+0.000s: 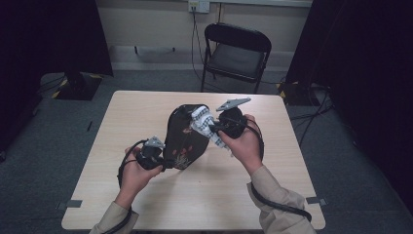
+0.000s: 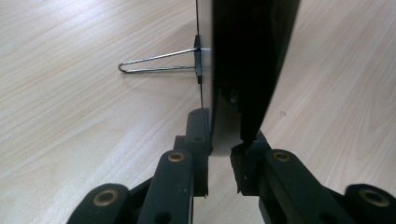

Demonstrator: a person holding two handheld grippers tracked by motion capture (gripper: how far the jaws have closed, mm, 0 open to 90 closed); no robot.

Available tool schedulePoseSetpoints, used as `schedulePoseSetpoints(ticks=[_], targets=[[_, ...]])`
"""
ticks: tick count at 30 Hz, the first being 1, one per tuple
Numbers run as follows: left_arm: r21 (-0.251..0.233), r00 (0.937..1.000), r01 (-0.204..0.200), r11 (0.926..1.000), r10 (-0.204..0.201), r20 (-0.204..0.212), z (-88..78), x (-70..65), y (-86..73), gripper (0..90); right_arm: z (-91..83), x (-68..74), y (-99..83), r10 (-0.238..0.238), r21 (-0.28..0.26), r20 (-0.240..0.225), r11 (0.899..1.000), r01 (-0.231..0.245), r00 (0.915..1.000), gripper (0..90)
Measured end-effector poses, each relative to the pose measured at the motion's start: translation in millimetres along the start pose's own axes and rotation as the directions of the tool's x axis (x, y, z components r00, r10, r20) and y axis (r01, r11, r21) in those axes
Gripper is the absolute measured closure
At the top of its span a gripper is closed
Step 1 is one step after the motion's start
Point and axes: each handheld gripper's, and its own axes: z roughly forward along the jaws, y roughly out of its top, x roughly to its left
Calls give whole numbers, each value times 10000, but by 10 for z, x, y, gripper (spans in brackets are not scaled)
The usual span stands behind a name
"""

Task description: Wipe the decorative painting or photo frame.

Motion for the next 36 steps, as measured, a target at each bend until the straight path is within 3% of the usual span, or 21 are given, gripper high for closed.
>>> schedulePoseSetpoints(ticks=[7, 14, 24, 33, 36], targets=[[64, 9998, -184, 9998, 184, 105, 37, -29, 36, 788, 86, -30, -143, 154, 233, -17, 9996, -153, 9999, 815], [96, 9991, -312, 9995, 309, 284, 83, -88, 73, 788, 157, -71, -399, 385, 605, -5, 9974, -384, 9993, 815], [117, 9987, -373, 9992, 369, 341, 95, -97, 82, 788, 527, -77, -900, 859, 1639, -118, 9830, -828, 9962, 815], [120, 9985, -410, 9991, 406, 358, 89, -91, 79, 788, 777, -52, -1178, 1000, 2389, -163, 9666, -932, 9949, 815], [97, 9986, -399, 9992, 395, 358, 90, -89, 76, 787, 775, -64, -1224, 1227, 2306, -223, 9663, -1143, 9922, 815]])
